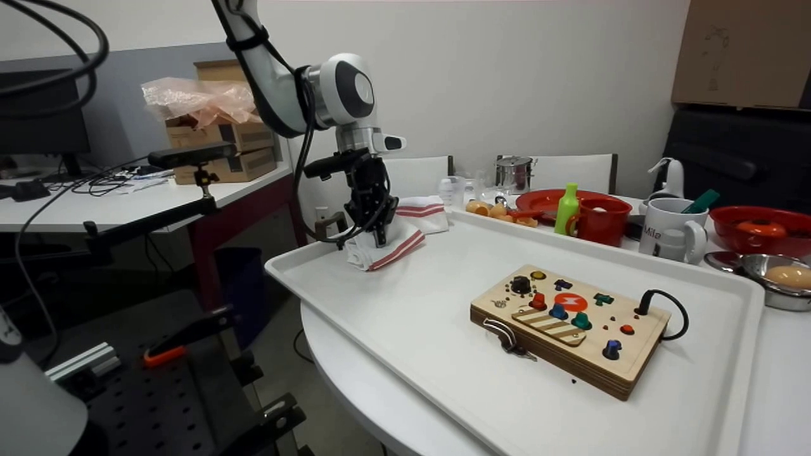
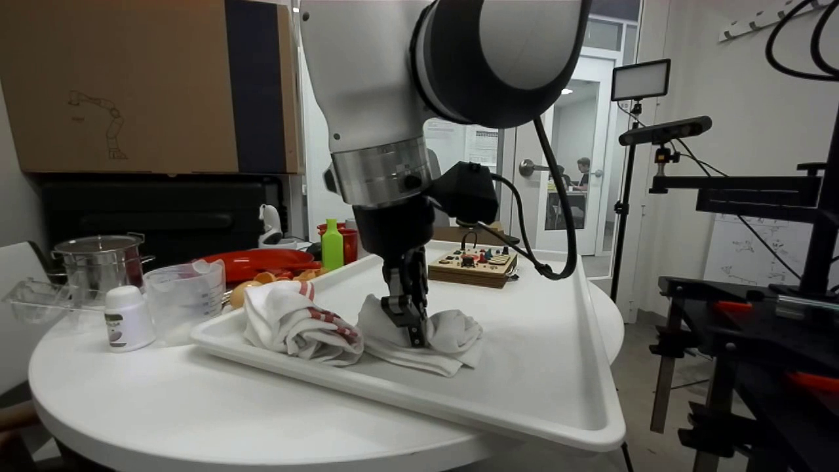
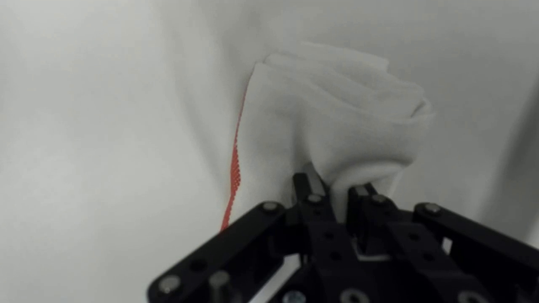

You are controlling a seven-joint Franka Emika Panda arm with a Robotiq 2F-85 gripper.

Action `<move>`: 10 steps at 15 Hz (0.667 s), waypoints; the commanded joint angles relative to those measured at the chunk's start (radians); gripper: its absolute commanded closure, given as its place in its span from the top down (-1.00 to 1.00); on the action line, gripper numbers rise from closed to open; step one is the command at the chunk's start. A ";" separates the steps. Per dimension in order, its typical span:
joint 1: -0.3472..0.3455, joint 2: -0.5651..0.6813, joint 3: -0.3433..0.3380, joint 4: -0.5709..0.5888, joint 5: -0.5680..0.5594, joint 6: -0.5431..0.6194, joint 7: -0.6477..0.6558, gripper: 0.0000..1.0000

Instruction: Use the white towel to wipe the table

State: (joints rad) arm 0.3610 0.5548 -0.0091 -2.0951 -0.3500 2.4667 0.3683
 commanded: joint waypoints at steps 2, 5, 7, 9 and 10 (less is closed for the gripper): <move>-0.017 -0.033 -0.033 -0.069 -0.016 0.002 0.006 -0.93; -0.037 -0.039 -0.072 -0.086 -0.024 0.003 0.024 -0.93; -0.051 -0.044 -0.101 -0.096 -0.031 0.001 0.034 -0.93; -0.069 -0.044 -0.129 -0.103 -0.039 0.005 0.042 -0.93; -0.078 -0.042 -0.143 -0.105 -0.043 0.005 0.047 -0.93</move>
State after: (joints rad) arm 0.3050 0.5222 -0.1181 -2.1688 -0.3581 2.4649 0.3772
